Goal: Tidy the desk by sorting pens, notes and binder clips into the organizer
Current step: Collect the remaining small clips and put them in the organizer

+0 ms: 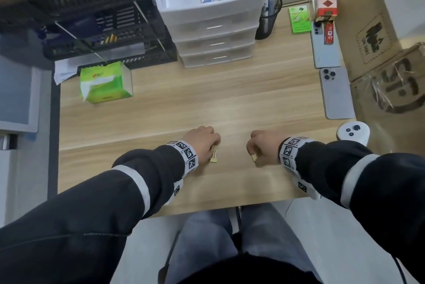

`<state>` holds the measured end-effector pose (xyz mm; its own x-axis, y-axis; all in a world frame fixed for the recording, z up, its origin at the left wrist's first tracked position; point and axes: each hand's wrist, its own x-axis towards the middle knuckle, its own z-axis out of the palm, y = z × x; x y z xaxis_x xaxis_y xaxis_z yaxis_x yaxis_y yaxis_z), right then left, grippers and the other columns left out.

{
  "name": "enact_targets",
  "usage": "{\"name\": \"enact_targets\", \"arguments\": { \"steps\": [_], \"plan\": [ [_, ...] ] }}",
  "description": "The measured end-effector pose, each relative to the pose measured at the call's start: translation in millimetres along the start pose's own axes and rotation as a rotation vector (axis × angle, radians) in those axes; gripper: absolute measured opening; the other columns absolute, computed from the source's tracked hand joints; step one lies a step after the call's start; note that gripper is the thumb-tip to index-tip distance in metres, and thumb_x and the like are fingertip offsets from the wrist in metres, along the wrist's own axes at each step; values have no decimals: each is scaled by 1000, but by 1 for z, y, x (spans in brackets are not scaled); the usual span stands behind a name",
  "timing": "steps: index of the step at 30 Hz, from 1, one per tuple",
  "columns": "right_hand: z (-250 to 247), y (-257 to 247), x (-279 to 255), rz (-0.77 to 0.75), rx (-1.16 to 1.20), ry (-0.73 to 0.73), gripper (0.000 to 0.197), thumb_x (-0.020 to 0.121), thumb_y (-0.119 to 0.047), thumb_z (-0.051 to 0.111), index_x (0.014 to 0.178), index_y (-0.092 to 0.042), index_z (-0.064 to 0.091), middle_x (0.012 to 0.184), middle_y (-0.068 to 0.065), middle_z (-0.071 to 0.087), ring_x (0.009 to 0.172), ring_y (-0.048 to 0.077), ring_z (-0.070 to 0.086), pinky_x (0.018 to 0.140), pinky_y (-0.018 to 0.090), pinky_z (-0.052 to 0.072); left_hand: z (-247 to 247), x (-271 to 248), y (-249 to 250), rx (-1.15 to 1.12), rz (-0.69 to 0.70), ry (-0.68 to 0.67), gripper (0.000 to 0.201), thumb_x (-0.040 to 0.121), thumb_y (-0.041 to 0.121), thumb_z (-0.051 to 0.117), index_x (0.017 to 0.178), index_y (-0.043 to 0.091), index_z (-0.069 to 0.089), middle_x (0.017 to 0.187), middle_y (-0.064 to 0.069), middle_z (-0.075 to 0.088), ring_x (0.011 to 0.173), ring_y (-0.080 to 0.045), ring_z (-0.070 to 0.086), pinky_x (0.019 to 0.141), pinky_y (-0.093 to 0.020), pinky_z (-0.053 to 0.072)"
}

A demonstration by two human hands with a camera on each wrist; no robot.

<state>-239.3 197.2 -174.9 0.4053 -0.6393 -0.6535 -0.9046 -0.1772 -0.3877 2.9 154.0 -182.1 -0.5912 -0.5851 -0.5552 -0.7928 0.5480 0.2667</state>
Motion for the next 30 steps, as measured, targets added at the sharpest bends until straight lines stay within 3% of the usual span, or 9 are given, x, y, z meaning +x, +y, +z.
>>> {"name": "enact_targets", "arguments": {
  "steps": [7, 9, 11, 13, 15, 19, 21, 26, 30],
  "plan": [
    [2, -32, 19, 66, 502, 26, 13, 72, -22, 69, 83, -24, 62, 76, -9, 62, 69, 15, 58, 67, 27, 49, -5, -14, -13, -124, -142, -6, 24, 86, 23, 54, 108, 17, 60, 106, -4, 63, 99, -27, 59, 84, -37, 51],
    [4, -47, 29, 84, 828, -26, 4, 78, -13, 62, 79, -16, 63, 71, 3, 65, 65, 23, 59, 68, 32, 51, -4, -21, -18, -150, -146, 34, 23, 88, 21, 52, 109, 15, 60, 107, -6, 63, 99, -27, 59, 84, -37, 49],
    [4, -56, 37, 155, 1137, -91, 18, 84, 2, 46, 77, -6, 60, 70, 18, 63, 59, 28, 57, 63, 35, 52, -3, -28, -23, -166, -135, 55, 22, 88, 20, 53, 109, 14, 59, 105, -6, 63, 96, -27, 58, 80, -35, 46],
    [-1, -61, 40, 211, 1339, -218, 29, 81, 8, 31, 79, -3, 58, 70, 19, 59, 59, 28, 53, 62, 34, 53, 0, -34, -26, -186, -138, 58, 21, 87, 19, 55, 107, 13, 58, 99, -5, 63, 91, -26, 57, 72, -32, 39],
    [-2, -65, 44, 202, 1423, -309, 26, 81, 2, 33, 76, -4, 58, 67, 14, 54, 59, 26, 50, 65, 35, 51, 5, -40, -29, -226, -165, 74, 19, 86, 20, 55, 104, 14, 57, 94, -3, 62, 88, -27, 58, 69, -31, 37],
    [1, -74, 53, 120, 1104, -117, 30, 84, -11, 60, 54, -13, 66, 60, 8, 56, 53, 22, 47, 55, 28, 41, 14, -51, -33, -250, -240, 80, 20, 89, 21, 52, 108, 14, 58, 98, -4, 63, 91, -26, 58, 72, -32, 41],
    [-2, -77, 55, 48, 803, -33, 8, 76, -15, 70, 71, -19, 74, 63, -3, 60, 59, 14, 53, 59, 24, 43, 15, -55, -36, -235, -243, 76, 22, 91, 22, 53, 111, 14, 57, 102, -5, 63, 93, -27, 57, 72, -32, 39],
    [1, -86, 57, -72, 152, -142, 47, 72, -11, 59, 105, -44, 65, 84, -12, 59, 77, 12, 59, 69, 25, 51, 14, -60, -48, -253, -263, 63, 19, 90, 22, 54, 108, 15, 55, 93, 0, 58, 89, -25, 57, 69, -30, 36],
    [4, -91, 58, -142, -23, -37, 36, 84, -19, 58, 112, -39, 67, 87, -16, 53, 92, 13, 60, 75, 21, 41, 15, -63, -51, -279, -286, 68, 18, 89, 21, 56, 106, 15, 56, 90, 3, 56, 81, -20, 51, 68, -30, 36]
  ]
}}
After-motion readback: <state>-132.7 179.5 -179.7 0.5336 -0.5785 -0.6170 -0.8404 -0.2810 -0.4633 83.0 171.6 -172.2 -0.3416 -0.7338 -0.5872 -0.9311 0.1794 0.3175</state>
